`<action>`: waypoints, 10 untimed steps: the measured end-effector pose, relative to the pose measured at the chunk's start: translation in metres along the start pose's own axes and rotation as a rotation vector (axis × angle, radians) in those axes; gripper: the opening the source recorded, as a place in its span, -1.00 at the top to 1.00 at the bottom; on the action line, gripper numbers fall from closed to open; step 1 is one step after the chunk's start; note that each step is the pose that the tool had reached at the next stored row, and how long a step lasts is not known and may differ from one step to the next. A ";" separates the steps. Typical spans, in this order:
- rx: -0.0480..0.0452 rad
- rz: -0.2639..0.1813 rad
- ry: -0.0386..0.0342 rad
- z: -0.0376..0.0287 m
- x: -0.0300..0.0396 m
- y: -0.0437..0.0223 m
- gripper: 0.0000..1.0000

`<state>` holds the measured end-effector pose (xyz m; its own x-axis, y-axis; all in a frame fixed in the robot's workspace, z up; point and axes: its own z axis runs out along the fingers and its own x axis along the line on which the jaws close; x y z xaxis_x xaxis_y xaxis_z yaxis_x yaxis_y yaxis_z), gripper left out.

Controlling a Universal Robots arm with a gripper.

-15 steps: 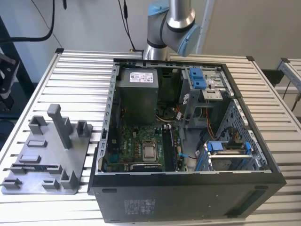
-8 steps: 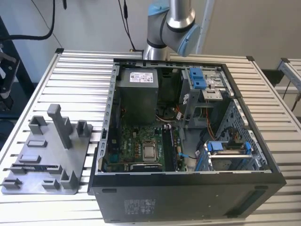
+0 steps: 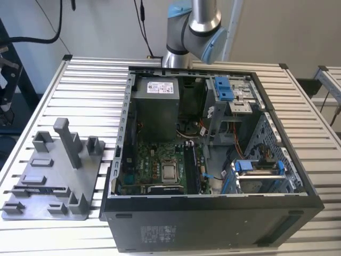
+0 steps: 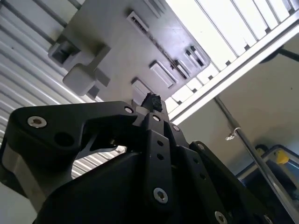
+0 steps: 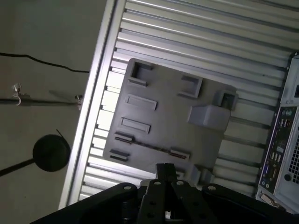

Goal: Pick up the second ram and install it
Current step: 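Pick up the second ram and move it above second insertion slot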

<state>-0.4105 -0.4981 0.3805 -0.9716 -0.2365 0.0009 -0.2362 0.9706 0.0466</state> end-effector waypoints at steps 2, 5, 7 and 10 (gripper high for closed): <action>0.0000 -0.021 0.0009 0.0000 0.0000 0.0000 0.79; 0.0001 -0.064 0.0030 0.0000 0.0000 0.0000 0.79; 0.0004 -0.101 0.0048 0.0000 0.0000 0.0000 0.79; 0.0006 -0.155 0.0073 0.0000 0.0000 0.0000 0.79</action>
<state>-0.4105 -0.4981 0.3805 -0.9235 -0.3836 0.0011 -0.3831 0.9225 0.0462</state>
